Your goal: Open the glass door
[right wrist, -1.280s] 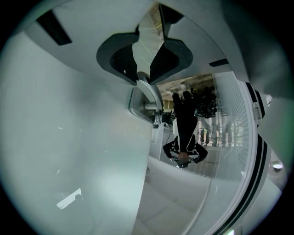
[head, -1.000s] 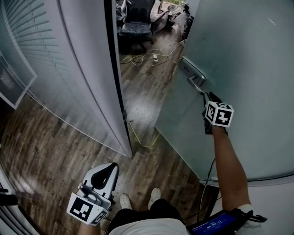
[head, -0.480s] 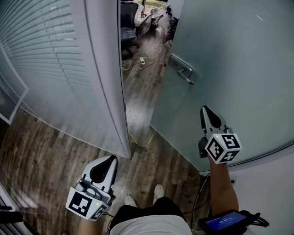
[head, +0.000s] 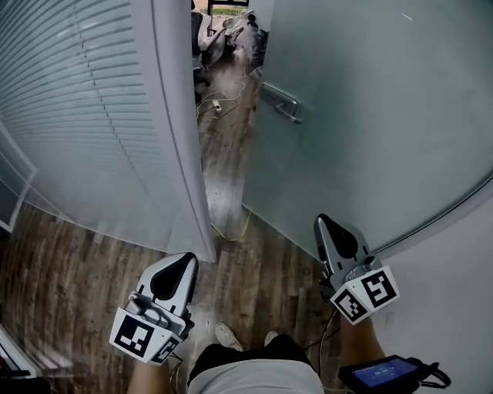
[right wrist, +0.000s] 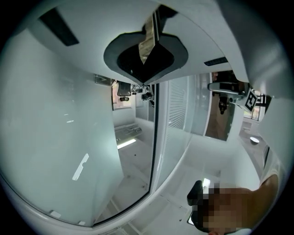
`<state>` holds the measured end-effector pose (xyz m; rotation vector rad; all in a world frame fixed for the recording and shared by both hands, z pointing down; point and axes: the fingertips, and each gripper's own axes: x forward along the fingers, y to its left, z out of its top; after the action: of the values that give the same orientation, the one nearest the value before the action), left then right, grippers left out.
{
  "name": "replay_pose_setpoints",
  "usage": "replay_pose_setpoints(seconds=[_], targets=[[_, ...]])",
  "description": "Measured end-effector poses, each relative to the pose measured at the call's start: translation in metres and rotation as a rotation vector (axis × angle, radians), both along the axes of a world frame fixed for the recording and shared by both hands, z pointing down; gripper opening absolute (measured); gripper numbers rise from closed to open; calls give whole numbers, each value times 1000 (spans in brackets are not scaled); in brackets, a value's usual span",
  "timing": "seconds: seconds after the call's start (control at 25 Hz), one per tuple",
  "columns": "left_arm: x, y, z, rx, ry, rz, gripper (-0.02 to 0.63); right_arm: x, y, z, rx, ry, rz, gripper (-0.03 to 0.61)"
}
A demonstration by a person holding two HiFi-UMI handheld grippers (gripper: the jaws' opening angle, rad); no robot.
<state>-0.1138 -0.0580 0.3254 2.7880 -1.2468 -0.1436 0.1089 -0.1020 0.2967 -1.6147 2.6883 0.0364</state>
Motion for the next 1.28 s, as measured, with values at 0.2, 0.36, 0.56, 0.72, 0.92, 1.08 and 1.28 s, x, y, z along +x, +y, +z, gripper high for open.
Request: replay_pose_setpoints(seconds=[0.2,0.36,0.56,0.72,0.92,1.08,1.28], targets=[[6,21,-13,1,5,-18,0,-4,32,-4,-9,20,-46,2],[23,43,-15,5,-1,-36,0,10,63,-5,-2,19,-71,2],[55,82,-32,11,-12,-56,0,34,102,-24,21,18,-109,2],[69,110,-46,5,-23,-89,0,44,128,-43,35,28,-143,2],[85,140,-56,15,-40,-99,0,57,159,-50,51,23,-160,2],[87,151,-64,33,-34,-88,0,59,174,-50,58,20,-149,2],[79,154,-82,46,-28,-64,0,49,182,-71,67,19,-133,2]])
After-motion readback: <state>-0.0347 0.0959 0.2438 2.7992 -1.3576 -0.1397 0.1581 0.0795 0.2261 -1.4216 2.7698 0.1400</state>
